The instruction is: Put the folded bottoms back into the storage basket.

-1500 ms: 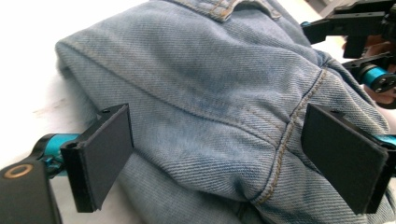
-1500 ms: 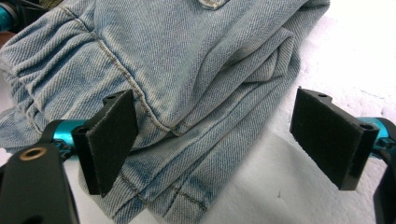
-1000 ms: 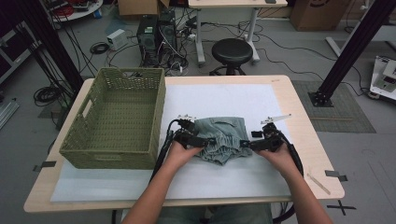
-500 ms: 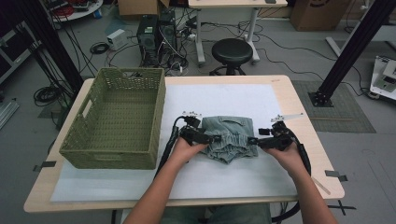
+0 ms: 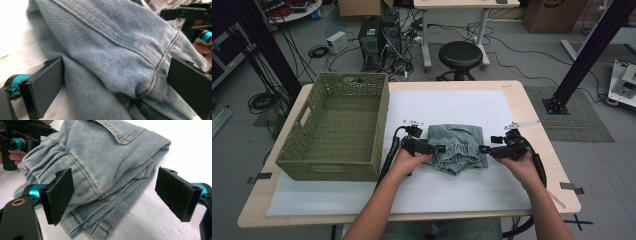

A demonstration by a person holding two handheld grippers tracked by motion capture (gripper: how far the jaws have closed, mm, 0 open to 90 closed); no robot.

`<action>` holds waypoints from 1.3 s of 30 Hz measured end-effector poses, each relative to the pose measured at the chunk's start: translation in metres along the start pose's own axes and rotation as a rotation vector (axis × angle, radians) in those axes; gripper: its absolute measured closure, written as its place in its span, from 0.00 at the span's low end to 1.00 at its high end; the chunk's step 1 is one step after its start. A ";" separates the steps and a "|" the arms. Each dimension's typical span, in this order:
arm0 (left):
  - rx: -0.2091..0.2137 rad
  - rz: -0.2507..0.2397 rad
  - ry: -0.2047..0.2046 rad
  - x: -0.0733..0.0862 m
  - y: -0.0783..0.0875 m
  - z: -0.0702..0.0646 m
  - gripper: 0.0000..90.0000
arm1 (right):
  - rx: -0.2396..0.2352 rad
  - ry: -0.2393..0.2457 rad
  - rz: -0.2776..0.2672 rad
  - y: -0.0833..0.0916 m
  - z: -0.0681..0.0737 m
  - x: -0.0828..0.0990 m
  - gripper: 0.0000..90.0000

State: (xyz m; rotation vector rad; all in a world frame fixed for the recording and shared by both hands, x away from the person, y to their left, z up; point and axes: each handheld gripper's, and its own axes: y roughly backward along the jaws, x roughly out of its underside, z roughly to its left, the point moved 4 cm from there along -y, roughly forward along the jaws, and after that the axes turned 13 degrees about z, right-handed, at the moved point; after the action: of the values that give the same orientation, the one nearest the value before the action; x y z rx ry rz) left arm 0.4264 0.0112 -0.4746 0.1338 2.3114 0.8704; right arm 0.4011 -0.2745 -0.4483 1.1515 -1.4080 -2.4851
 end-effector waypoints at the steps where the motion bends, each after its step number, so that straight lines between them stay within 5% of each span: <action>1: 0.018 -0.011 0.010 -0.002 -0.003 -0.001 0.02 | -0.001 0.000 0.001 0.000 0.000 0.000 0.17; 4: 0.058 -0.029 0.017 -0.008 -0.013 -0.004 0.02 | -0.003 0.004 0.002 0.000 0.001 0.000 0.17; 8: 0.046 -0.041 -0.007 -0.009 -0.022 -0.009 0.04 | 0.001 0.008 0.001 0.001 0.001 -0.001 0.17; 11: 0.082 -0.024 -0.013 -0.007 -0.025 -0.012 0.26 | 0.007 0.008 -0.001 0.000 -0.001 -0.002 0.17; 12: 0.065 -0.017 -0.029 -0.007 -0.026 -0.013 0.33 | 0.007 0.008 -0.002 0.000 -0.001 -0.002 0.17; 16: 0.043 -0.009 -0.049 -0.006 -0.027 -0.016 0.51 | 0.003 0.011 -0.007 0.001 0.001 -0.003 0.17; 20: 0.081 -0.014 -0.037 -0.006 -0.024 -0.013 0.64 | 0.003 0.014 -0.007 0.001 0.001 -0.004 0.17; 27: 0.149 -0.072 -0.044 -0.006 -0.015 -0.015 0.70 | 0.012 0.004 -0.041 0.009 -0.003 -0.003 0.17; 39: 0.230 -0.171 -0.083 -0.018 0.022 -0.036 0.72 | 0.045 -0.039 -0.155 0.042 -0.012 0.001 0.17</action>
State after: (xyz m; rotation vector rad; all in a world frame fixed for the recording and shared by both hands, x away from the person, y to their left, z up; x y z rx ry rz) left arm 0.4157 0.0026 -0.4308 0.0676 2.2999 0.5031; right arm 0.3962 -0.3075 -0.4208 1.2736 -1.4443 -2.6048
